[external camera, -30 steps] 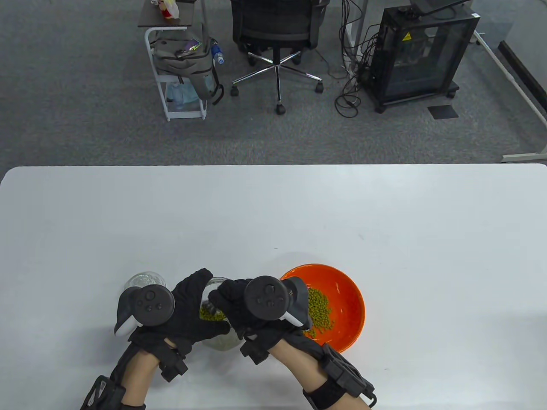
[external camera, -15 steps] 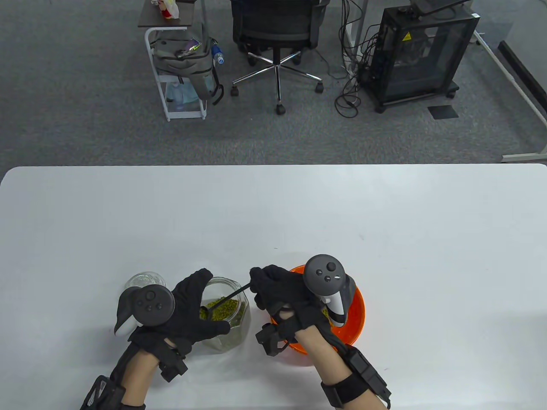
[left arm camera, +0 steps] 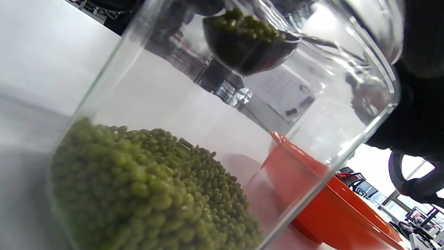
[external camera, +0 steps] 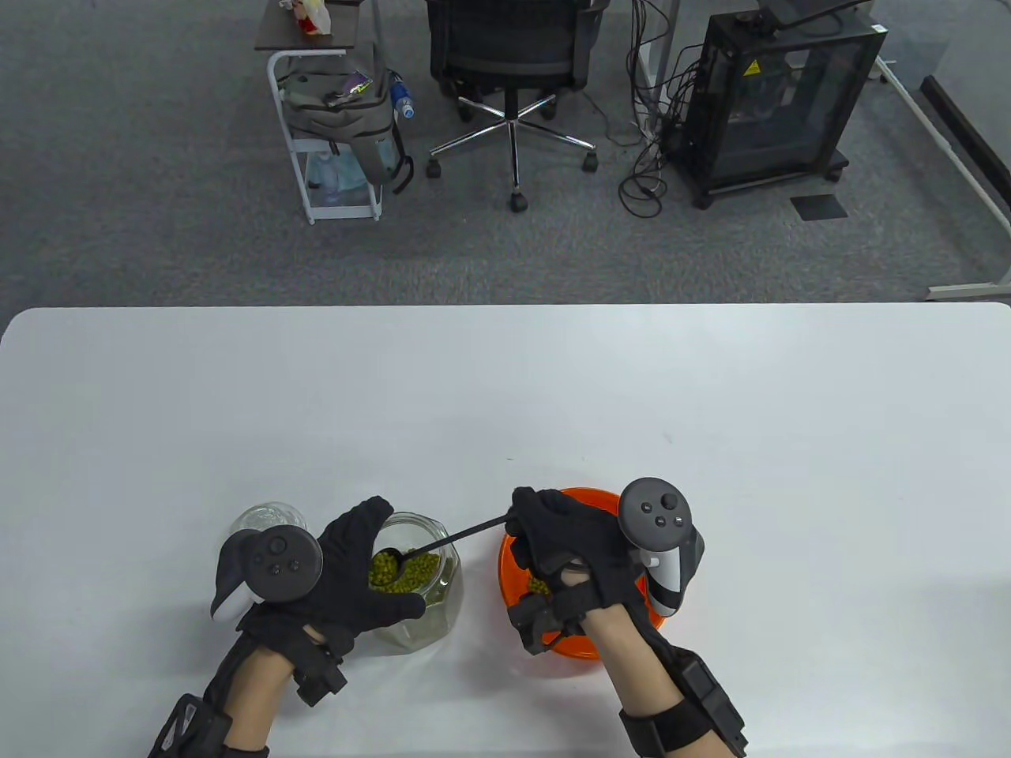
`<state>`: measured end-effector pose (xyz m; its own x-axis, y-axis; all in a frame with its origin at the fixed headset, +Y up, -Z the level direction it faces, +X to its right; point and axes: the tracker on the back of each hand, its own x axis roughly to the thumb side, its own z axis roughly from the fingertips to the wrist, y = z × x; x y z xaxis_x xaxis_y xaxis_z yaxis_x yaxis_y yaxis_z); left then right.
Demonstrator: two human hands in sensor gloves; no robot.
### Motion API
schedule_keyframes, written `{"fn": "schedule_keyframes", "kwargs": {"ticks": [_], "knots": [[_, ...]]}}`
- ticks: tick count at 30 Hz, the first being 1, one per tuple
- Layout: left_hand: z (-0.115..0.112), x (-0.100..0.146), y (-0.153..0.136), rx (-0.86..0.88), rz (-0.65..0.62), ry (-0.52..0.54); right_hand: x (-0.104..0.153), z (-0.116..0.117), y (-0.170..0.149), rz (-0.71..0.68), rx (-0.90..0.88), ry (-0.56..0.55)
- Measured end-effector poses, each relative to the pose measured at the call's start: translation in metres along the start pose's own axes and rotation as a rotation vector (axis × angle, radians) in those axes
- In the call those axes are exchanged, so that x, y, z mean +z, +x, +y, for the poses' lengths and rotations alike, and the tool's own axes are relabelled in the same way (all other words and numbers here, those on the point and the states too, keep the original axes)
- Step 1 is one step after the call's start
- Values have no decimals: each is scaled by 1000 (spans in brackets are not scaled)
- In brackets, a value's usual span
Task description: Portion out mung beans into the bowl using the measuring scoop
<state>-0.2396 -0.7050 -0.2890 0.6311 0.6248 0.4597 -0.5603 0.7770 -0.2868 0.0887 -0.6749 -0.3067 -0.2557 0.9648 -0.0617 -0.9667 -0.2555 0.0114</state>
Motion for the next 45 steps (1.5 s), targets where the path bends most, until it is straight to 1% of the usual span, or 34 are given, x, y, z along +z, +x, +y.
{"fn": "schedule_keyframes", "kwargs": {"ticks": [19,29,33,36,45], "knots": [[0,0,0,-4,1,-1,8,-37,-4,30,-74,-31],[0,0,0,-3,1,-1,11,-57,-5,39,-164,-23],[0,0,0,-3,1,-1,14,-70,-4,36,-195,-27],[0,0,0,-2,1,0,15,-86,-5,25,-205,-32],[0,0,0,0,1,1,11,-129,-25,62,-213,-43]]}}
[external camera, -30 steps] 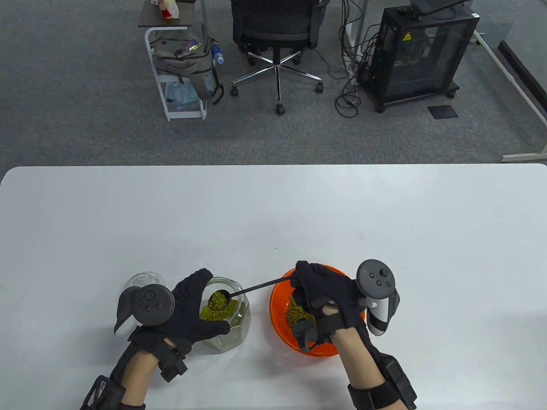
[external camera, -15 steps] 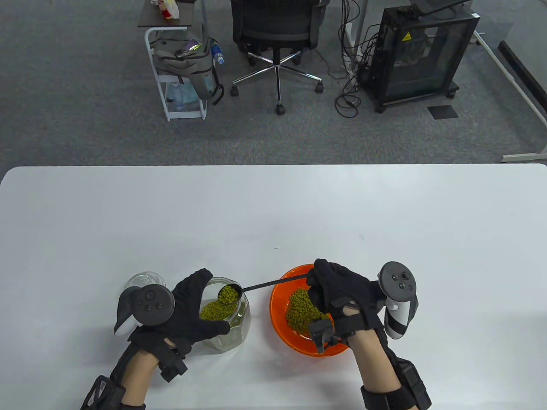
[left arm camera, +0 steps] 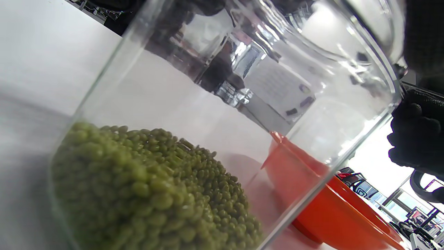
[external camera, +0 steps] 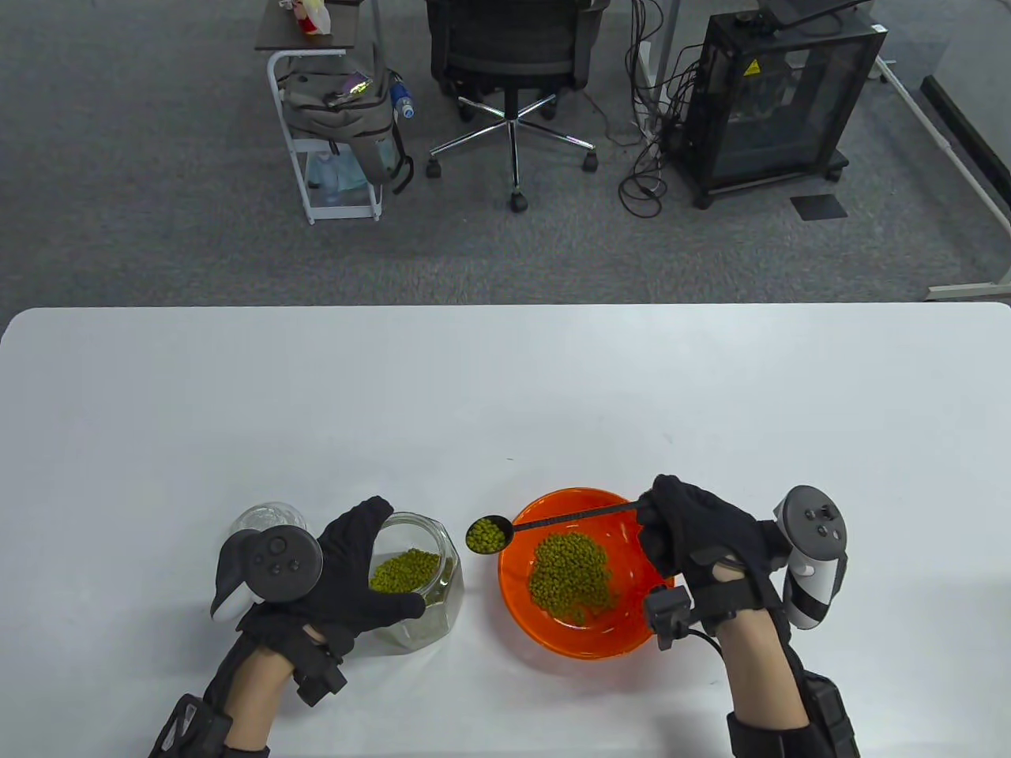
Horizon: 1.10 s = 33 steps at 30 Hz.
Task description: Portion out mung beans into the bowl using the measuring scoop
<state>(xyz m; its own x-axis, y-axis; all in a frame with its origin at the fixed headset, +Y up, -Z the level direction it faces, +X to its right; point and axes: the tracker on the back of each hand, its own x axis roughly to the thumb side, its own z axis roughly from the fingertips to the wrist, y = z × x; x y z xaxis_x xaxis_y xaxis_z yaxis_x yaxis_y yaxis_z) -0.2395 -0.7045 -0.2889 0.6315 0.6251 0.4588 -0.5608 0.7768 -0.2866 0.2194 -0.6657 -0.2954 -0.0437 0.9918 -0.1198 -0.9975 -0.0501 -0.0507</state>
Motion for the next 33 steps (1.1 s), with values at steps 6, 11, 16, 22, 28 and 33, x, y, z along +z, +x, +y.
{"fn": "schedule_keyframes", "kwargs": {"ticks": [6,11,16,22,28,33], "knots": [[0,0,0,1,0,1,-8,-29,-8,27,17,-2],[0,0,0,2,0,1,-11,-46,-21,37,42,4],[0,0,0,3,-1,1,-12,-54,-33,39,36,-1],[0,0,0,2,-1,1,-12,-60,-37,31,39,-11],[0,0,0,4,-1,2,-10,-61,-39,16,89,-8],[0,0,0,3,-1,2,-9,-65,-40,8,101,3]]}}
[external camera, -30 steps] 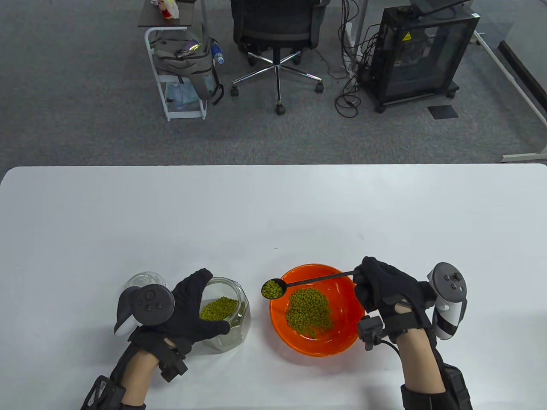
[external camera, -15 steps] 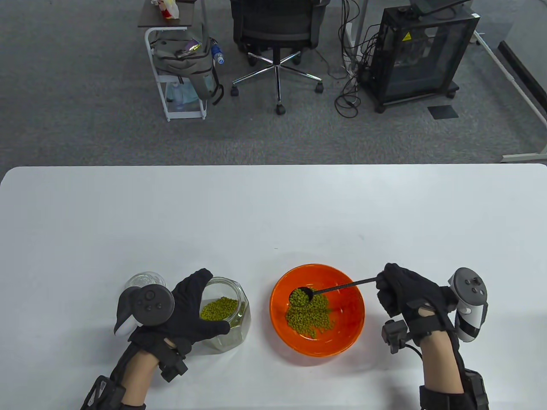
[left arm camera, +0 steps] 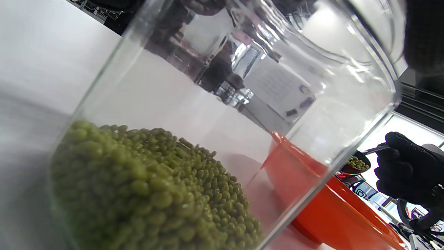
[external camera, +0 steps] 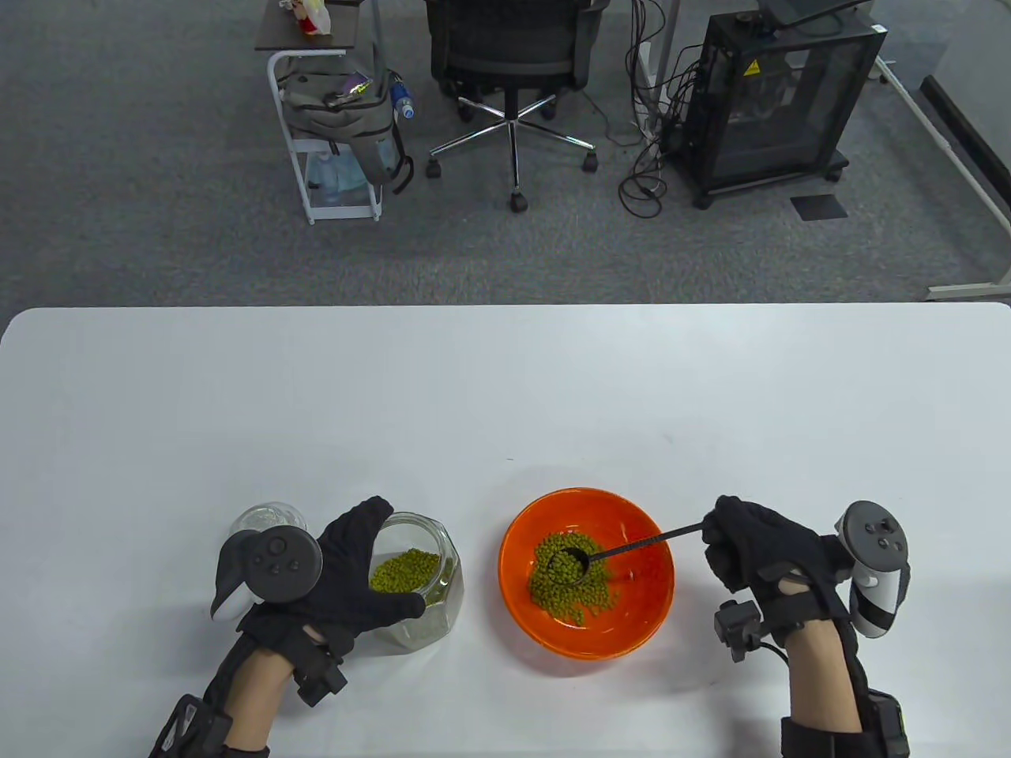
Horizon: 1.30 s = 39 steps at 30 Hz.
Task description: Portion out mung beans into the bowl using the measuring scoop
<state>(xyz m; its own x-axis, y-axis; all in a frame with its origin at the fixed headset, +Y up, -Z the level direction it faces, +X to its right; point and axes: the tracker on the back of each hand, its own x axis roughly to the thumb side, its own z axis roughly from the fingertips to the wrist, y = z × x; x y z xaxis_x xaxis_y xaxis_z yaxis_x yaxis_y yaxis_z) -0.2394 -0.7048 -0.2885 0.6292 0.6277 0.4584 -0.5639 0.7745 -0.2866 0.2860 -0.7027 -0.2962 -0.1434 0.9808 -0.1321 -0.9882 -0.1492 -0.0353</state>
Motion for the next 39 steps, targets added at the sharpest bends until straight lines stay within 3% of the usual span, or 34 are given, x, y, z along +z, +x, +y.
{"fn": "schedule_keyframes", "kwargs": {"ticks": [10,22,29,34,39], "knots": [[0,0,0,-3,0,-2,2,-3,1,-24,80,4],[0,0,0,-1,0,-2,13,-2,18,-90,328,32],[0,0,0,-1,0,-2,34,13,50,-310,525,72],[0,0,0,2,-1,-2,54,25,69,-513,753,-2],[0,0,0,3,0,-1,70,35,81,-694,854,-50]]}}
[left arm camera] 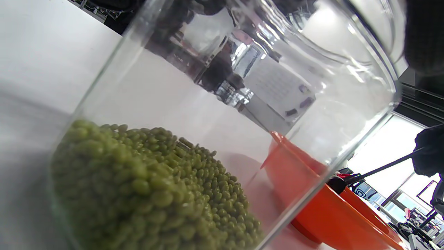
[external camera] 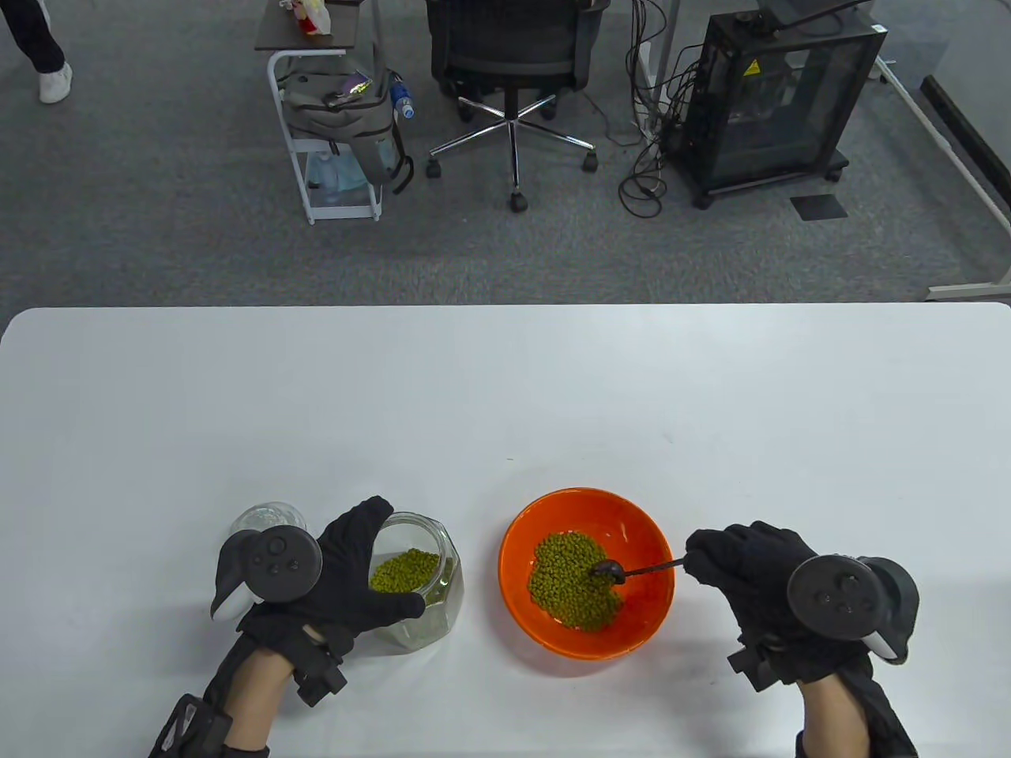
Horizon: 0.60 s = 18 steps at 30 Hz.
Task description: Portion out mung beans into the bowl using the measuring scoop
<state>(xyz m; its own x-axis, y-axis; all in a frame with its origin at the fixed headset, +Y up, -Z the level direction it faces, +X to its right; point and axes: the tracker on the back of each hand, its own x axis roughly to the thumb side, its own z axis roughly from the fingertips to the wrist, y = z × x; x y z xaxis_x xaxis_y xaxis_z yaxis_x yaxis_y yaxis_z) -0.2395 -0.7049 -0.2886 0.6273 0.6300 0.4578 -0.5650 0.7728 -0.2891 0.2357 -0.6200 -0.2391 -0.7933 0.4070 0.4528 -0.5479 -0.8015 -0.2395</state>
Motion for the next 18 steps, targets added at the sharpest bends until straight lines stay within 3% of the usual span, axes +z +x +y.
{"fn": "schedule_keyframes", "kwargs": {"ticks": [5,9,13,18], "knots": [[0,0,0,0,0,0,5,-4,13,-126,89,-122],[0,0,0,0,0,0,8,-7,21,-148,141,-140],[0,0,0,2,0,1,6,-3,12,-121,55,-139],[0,0,0,0,0,0,4,-7,-3,7,-24,-172]]}}
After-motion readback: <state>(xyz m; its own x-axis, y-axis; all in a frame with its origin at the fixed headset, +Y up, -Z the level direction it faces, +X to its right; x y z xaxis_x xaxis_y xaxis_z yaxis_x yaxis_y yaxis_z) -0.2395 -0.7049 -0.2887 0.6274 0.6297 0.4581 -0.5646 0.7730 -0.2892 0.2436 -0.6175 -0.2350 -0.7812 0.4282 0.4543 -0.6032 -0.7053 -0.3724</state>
